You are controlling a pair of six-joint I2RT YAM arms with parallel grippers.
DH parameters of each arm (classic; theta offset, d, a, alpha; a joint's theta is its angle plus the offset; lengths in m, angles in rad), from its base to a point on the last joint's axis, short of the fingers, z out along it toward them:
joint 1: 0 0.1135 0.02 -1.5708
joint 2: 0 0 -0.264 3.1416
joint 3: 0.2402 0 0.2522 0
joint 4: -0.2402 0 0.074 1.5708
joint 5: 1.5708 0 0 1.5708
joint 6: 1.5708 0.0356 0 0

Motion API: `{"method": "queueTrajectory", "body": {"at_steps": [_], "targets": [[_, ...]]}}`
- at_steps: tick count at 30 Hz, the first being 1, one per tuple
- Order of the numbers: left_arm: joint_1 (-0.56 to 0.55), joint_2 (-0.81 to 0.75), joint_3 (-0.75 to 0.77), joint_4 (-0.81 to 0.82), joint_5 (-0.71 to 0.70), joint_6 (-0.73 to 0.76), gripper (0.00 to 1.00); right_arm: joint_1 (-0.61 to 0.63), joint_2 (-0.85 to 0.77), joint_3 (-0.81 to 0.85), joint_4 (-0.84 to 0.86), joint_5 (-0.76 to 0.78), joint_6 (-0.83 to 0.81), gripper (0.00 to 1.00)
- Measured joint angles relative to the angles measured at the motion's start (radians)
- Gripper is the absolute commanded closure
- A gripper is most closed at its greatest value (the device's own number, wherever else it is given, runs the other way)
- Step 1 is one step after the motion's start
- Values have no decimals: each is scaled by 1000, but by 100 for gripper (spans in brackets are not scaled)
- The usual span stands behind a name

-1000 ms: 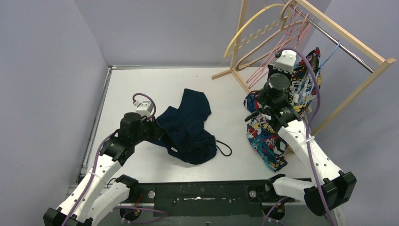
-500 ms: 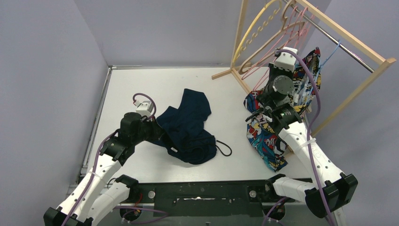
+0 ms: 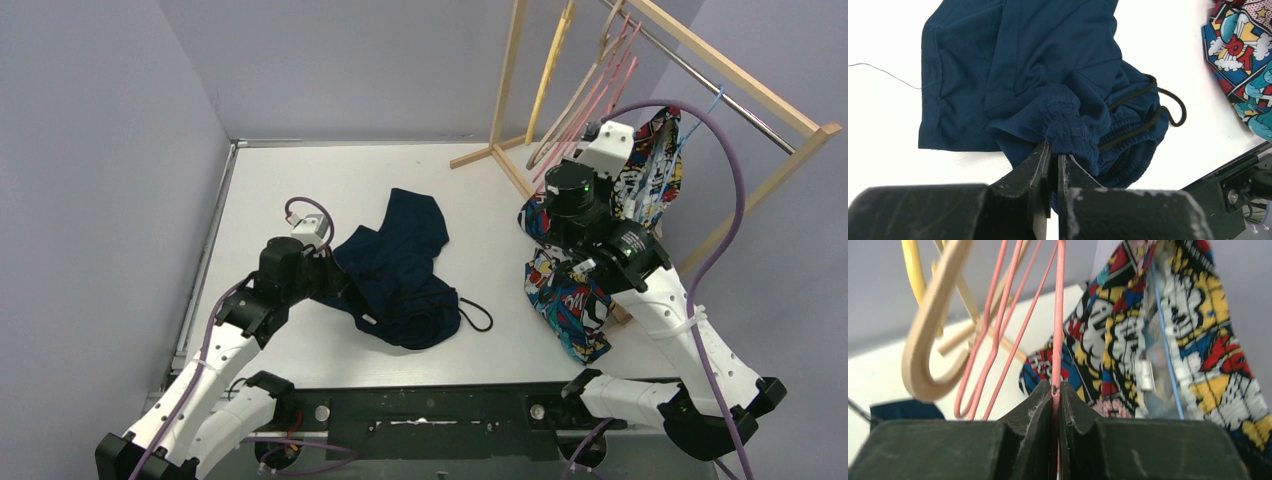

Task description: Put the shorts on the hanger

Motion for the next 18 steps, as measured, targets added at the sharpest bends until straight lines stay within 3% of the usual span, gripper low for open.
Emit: {"method": "queueTrajectory", "body": {"at_steps": [8, 18], "targets": [[5, 11, 1, -1, -21, -5, 100, 37, -13, 3, -409, -50, 306, 100], [6, 44, 74, -11, -45, -48, 100, 101, -98, -103, -462, -228, 360, 100]]}}
